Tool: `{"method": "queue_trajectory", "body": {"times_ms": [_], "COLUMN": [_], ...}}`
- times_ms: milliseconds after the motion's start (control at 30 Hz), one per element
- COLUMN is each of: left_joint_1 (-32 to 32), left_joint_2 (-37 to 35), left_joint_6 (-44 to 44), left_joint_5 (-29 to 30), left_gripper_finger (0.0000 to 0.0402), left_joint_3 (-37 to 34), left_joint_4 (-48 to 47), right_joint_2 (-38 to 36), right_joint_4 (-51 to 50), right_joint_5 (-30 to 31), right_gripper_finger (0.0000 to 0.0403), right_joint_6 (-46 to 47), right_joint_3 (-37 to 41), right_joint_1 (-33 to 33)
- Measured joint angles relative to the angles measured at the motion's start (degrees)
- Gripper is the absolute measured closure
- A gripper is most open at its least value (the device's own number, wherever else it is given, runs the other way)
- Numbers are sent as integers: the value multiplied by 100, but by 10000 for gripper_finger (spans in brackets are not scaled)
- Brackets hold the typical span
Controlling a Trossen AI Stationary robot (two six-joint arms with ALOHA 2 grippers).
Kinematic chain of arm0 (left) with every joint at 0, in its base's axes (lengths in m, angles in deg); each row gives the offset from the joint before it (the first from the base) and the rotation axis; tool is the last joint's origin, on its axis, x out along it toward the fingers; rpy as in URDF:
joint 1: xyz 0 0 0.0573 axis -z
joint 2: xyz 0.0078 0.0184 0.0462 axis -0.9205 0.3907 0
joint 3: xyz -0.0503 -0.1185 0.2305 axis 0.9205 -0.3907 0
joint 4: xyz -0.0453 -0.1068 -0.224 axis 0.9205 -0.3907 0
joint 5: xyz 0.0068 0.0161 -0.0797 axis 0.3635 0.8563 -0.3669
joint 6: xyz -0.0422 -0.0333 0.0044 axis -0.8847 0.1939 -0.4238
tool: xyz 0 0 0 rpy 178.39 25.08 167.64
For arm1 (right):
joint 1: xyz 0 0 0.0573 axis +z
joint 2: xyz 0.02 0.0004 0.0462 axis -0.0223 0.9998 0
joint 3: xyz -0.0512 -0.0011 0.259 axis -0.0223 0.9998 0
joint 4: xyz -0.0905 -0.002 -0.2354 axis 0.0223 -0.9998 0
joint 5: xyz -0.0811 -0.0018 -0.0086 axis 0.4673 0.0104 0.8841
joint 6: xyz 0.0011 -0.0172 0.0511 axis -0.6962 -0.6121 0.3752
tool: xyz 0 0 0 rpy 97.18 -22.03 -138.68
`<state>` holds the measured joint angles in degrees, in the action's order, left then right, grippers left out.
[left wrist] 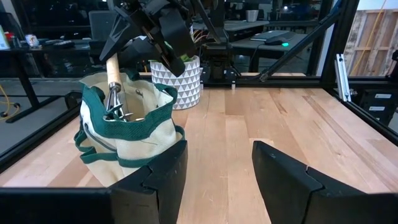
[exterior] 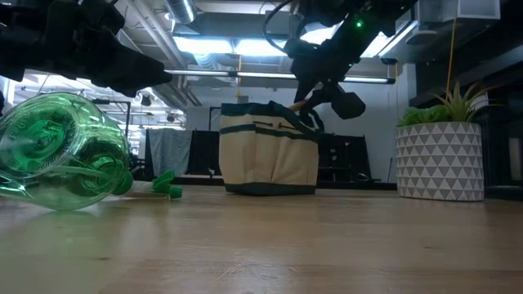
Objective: Pick & Place Garden tools in Gardening bag
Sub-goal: Put the hand rake into the gardening bag
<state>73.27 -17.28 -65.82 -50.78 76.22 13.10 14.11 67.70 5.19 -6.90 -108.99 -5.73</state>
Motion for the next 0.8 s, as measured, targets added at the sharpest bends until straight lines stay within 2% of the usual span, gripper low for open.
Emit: {"method": "queue_trajectory", "body": {"times_ms": [633, 800], "left_joint_1": [1, 1], "left_joint_2": [-1, 1], "left_joint_6": [0, -2], "left_joint_5": [0, 0], "left_gripper_finger": [224, 226], "left_joint_3": [1, 2], "left_joint_4": [0, 0], "right_joint_2": [-2, -2], "right_joint_4": [59, 232], "right_joint_5": [2, 9], "right_gripper_finger": [309, 321], "right_joint_6": [46, 553], "right_joint_3": [-1, -1], "right_joint_1": [4, 5]}}
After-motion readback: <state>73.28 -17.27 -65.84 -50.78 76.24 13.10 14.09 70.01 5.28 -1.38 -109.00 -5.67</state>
